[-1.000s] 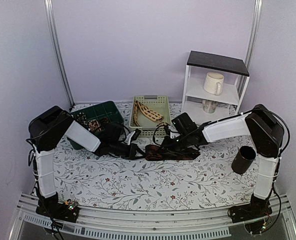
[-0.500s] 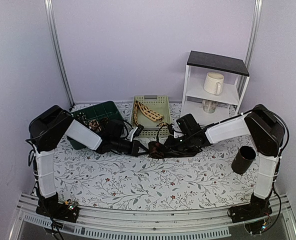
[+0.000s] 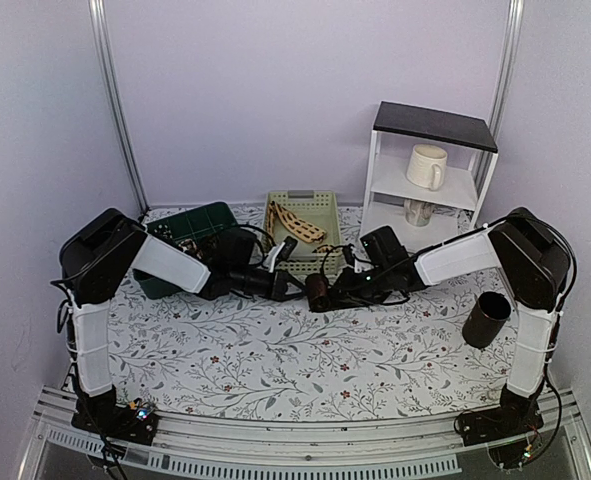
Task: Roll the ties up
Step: Roll the tie at the center of the board.
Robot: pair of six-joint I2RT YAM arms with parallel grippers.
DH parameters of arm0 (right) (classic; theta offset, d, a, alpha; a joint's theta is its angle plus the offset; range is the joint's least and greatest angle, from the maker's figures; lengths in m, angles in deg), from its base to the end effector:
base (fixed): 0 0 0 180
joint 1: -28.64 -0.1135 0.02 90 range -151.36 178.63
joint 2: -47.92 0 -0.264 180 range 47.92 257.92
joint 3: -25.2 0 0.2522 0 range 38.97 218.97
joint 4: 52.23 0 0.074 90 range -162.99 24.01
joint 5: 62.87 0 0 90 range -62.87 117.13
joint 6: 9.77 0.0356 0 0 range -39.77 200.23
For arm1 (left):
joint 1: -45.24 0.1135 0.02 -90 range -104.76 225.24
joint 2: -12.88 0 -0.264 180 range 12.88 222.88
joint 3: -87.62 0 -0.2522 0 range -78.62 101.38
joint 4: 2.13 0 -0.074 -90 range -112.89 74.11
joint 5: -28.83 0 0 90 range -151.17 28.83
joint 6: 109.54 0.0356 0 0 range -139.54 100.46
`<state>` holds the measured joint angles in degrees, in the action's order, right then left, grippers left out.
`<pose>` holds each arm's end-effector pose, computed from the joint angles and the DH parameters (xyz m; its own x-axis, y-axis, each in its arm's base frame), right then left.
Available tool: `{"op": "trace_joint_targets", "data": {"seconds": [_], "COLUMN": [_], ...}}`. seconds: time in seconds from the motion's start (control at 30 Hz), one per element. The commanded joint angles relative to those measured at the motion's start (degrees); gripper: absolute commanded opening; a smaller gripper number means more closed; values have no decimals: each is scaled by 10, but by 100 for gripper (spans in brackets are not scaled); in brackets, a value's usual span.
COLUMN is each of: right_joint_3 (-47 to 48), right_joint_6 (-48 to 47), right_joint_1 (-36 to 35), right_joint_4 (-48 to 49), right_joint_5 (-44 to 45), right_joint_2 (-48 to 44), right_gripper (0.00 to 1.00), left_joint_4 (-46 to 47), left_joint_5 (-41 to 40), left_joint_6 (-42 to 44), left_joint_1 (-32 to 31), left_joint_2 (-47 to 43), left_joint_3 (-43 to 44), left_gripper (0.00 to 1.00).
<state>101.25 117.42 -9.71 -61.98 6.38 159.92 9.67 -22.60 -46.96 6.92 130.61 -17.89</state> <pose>0.3043 0.2568 0.1334 -0.9151 -0.0033 -0.4031 -0.2775 0.7303 0.6242 0.3106 -0.2738 0.1213 -0.7787 0.1565 -0.6076 0.6123 0.4007 -0.6816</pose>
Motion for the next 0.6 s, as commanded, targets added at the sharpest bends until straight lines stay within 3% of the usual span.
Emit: {"op": "trace_joint_targets", "data": {"seconds": [0.0, 0.57], "right_joint_3": [-9, -20], "right_joint_6": [-10, -2], "right_joint_1": [2, 21], "right_joint_4": [23, -25], "right_joint_5": [-11, 5], "right_joint_2": [20, -24], "right_gripper": [19, 22], "left_joint_4": [-5, -32], "left_joint_5": [11, 5], "left_joint_6": [10, 16], "left_joint_1": [-15, -18], "left_joint_2": [14, 34], "left_joint_3": [24, 61], "left_gripper": [0, 0]}}
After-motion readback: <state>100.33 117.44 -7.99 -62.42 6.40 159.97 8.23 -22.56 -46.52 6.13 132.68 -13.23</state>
